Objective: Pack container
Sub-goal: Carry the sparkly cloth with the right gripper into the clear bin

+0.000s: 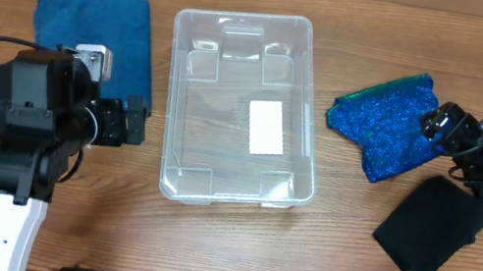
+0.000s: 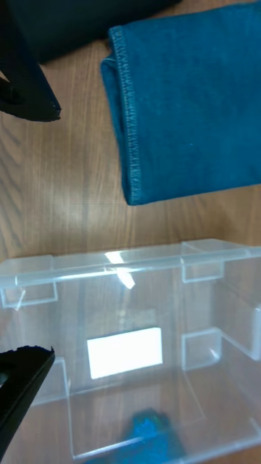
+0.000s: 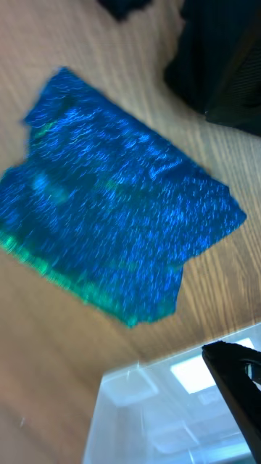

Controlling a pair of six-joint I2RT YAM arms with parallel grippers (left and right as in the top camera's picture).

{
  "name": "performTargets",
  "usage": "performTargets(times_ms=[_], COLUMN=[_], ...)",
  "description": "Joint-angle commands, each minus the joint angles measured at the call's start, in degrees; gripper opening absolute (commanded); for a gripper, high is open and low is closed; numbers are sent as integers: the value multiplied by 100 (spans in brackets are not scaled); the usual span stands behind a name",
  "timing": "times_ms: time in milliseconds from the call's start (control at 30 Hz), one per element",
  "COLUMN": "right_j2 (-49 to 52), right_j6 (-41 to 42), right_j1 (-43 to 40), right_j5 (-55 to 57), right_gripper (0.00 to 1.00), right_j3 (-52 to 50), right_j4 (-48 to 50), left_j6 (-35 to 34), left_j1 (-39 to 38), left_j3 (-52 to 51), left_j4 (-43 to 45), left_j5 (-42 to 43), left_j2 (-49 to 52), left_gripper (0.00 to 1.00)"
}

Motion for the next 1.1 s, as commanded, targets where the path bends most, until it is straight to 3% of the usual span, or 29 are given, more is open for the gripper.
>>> performTargets(times_ms=[0,167,433,567,600,633,700,867,1067], right_j2=[728,1687,2061,2223,2227,2227,2227,1886,289], right_j6=[22,216,452,452,450,452,450,315,162], right_j1=[-114,-114,-101,-50,-13,15,90,358,1231], right_j5=[-417,-417,-286,-289,-289,-291,-490,-1283,-372], right_gripper=[100,100,97,62,44,34,4,4,4], right_j3=[127,96,-212,-212,-212,-212,-210,146,1408], right_j4=[-79,192,758,857,909,970,1119,1108,372], left_j6=[131,133,129,129,129,129,129,129,131], left_j1=[31,31,31,31,31,31,31,31,31], left_j3=[151,151,151,151,151,151,151,153,151], left_j4=[-66,-101,-149,-157,-157,-157,-157,-179,-177], left_j5=[24,24,31,28,31,28,28,28,24], left_j2=[160,175,175,175,175,175,175,175,175], left_gripper=[100,100,100,100,100,100,100,100,100])
